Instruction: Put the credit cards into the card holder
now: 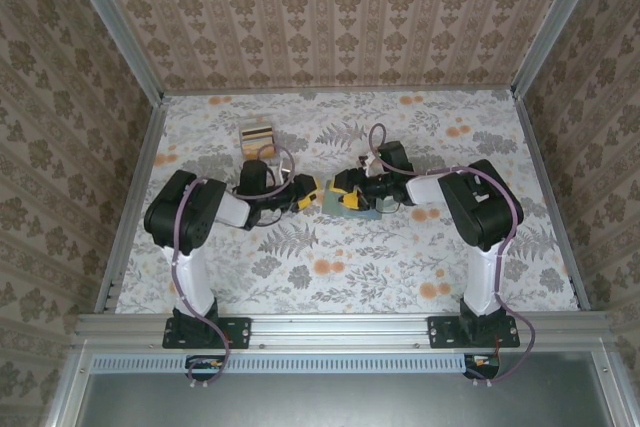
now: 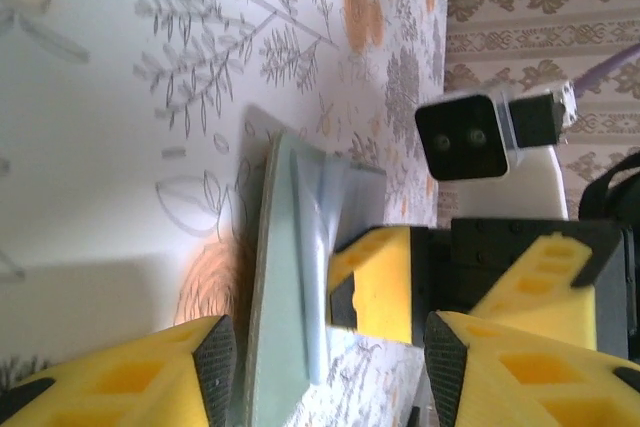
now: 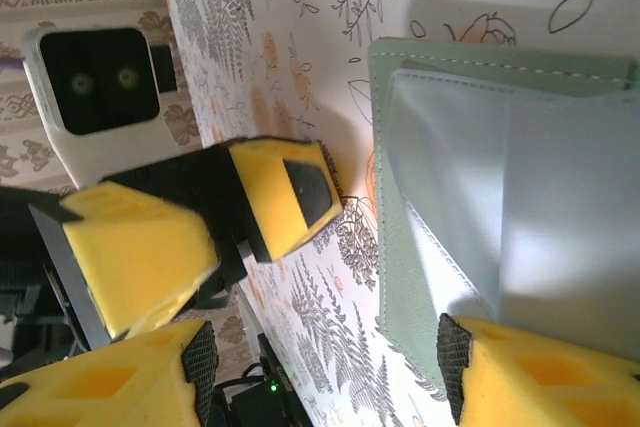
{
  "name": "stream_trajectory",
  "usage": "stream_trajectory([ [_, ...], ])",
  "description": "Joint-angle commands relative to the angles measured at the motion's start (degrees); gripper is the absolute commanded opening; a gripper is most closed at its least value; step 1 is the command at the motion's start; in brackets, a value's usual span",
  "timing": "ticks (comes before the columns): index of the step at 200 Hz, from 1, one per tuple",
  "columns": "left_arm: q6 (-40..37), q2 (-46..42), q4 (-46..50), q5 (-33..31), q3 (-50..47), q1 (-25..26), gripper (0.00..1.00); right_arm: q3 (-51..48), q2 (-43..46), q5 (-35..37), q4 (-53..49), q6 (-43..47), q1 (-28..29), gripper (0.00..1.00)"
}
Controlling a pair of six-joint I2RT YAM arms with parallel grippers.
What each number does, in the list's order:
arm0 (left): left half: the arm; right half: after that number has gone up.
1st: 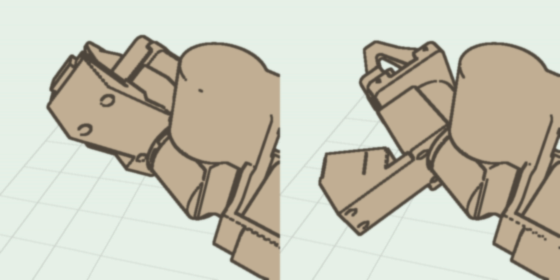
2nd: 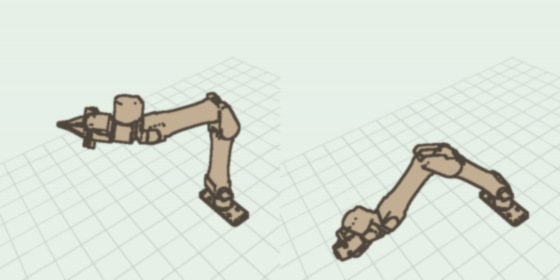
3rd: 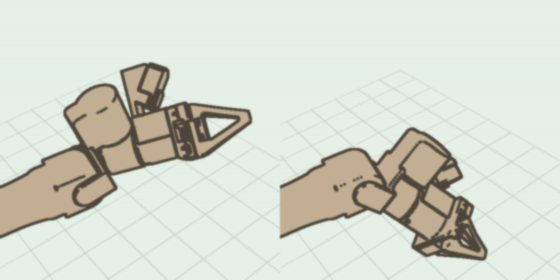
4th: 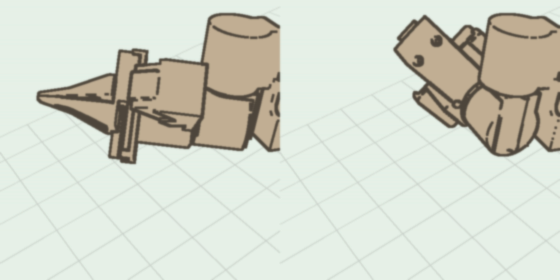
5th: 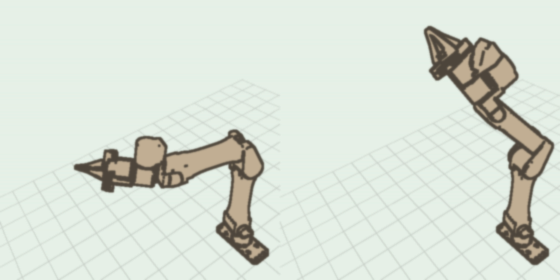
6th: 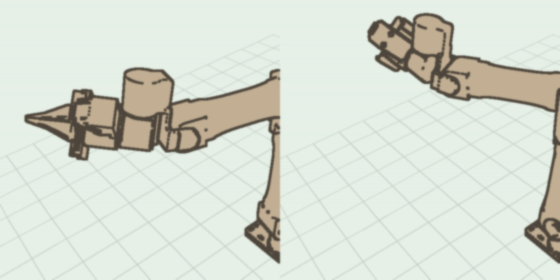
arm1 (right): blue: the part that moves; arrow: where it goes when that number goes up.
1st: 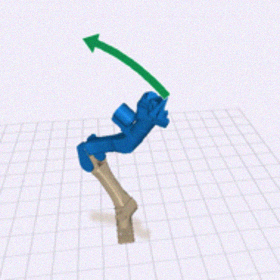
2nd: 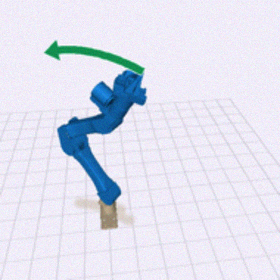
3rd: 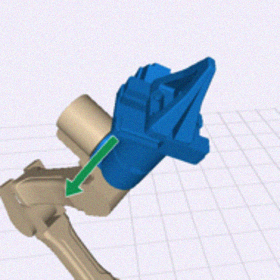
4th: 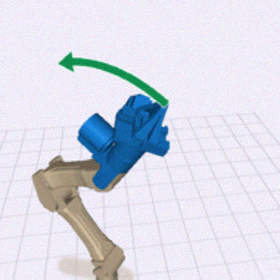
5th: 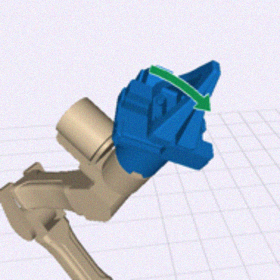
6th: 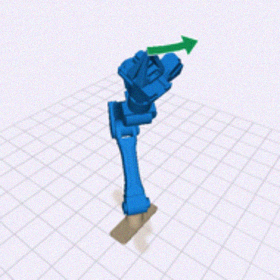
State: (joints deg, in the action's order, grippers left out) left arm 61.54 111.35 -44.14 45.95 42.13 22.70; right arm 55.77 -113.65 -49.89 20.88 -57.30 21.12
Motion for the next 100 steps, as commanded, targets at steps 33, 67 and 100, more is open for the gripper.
stream_trajectory([
  [33,-12.15,4.6,17.7,-4.71,8.46,0.19,0.58,-1.08,-0.74,-2.23,2.85,-1.28,-0.47,0.63],
  [67,-21.24,3.18,34.12,-8.69,14.28,2.74,0.53,-1.1,-0.76,-2.45,3.63,-1.61,-0.56,0.63],
  [100,-25.91,2.28,44.24,-15.94,17.63,4.86,0.53,-1.47,-0.73,-2.49,4.09,-1.55,-0.82,0.63],
])
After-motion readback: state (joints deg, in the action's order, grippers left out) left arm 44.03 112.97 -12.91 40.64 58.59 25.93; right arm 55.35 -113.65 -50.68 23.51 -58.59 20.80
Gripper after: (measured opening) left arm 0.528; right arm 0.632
